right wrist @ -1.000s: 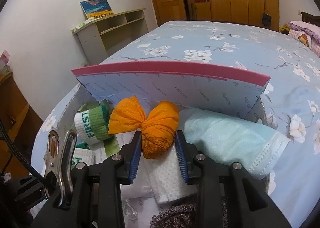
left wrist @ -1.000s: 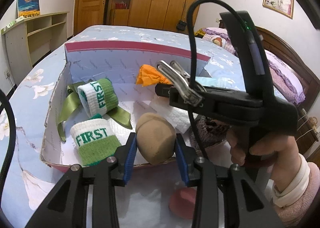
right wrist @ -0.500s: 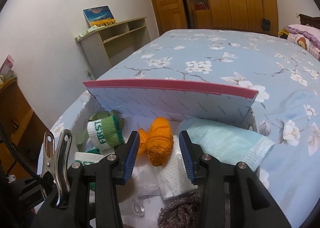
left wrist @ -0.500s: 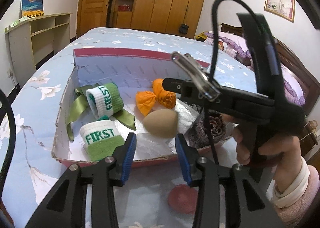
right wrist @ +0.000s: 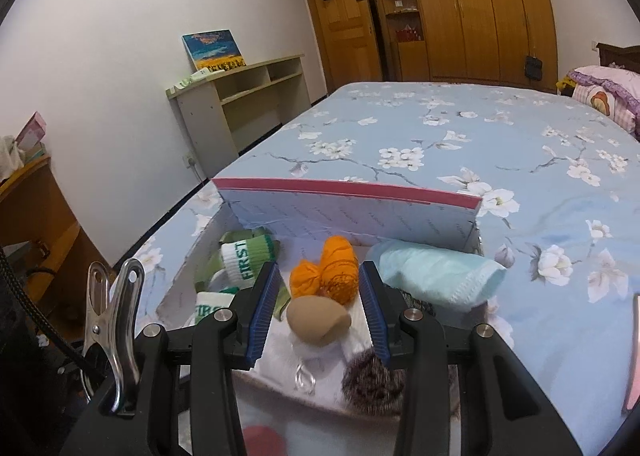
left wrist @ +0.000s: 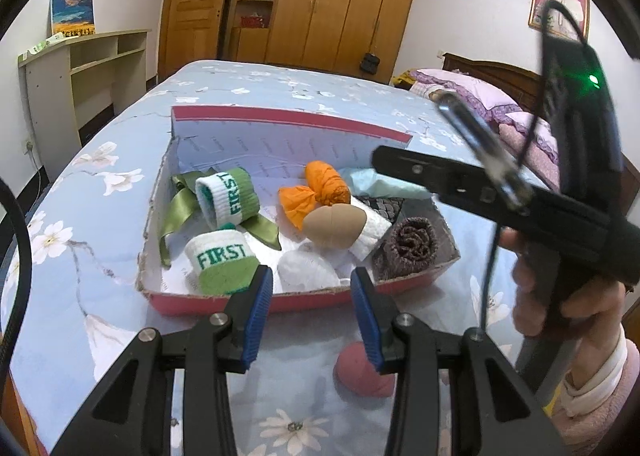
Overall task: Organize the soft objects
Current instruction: 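Lower both items into the box and open both grippers, then move the right gripper to the yellow foam sponge while the left approaches the pink makeup sponge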
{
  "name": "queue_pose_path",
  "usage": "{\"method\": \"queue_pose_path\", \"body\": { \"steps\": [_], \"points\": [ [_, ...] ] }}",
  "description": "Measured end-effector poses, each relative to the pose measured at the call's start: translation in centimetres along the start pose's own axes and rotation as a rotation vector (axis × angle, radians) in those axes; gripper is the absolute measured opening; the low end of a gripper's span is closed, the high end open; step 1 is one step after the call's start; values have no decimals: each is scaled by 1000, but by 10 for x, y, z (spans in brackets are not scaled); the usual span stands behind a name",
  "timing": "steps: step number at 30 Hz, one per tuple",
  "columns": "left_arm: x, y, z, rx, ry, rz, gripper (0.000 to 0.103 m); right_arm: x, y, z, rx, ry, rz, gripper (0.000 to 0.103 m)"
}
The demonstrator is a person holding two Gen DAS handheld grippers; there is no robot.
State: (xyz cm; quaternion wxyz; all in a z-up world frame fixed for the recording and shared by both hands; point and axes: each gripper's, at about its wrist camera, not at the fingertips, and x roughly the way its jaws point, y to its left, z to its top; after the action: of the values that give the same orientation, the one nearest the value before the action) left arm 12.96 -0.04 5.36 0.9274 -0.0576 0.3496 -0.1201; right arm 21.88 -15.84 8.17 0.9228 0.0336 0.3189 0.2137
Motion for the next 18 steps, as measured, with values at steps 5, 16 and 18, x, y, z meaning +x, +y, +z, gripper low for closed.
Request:
{"method": "queue_pose_path", "body": {
  "steps": [5, 16, 18],
  "points": [
    [-12, 0, -5, 1, -7, 2, 42, -19, 4, -9, -7, -3, 6, 42],
    [-37, -3, -17, 7, -11, -10, 42, -56, 11, -41, -32, 27, 3, 42],
    [-41, -4, -20, 9, -9, -12, 42, -62, 12, -48, -34, 35, 0, 42]
  ]
}}
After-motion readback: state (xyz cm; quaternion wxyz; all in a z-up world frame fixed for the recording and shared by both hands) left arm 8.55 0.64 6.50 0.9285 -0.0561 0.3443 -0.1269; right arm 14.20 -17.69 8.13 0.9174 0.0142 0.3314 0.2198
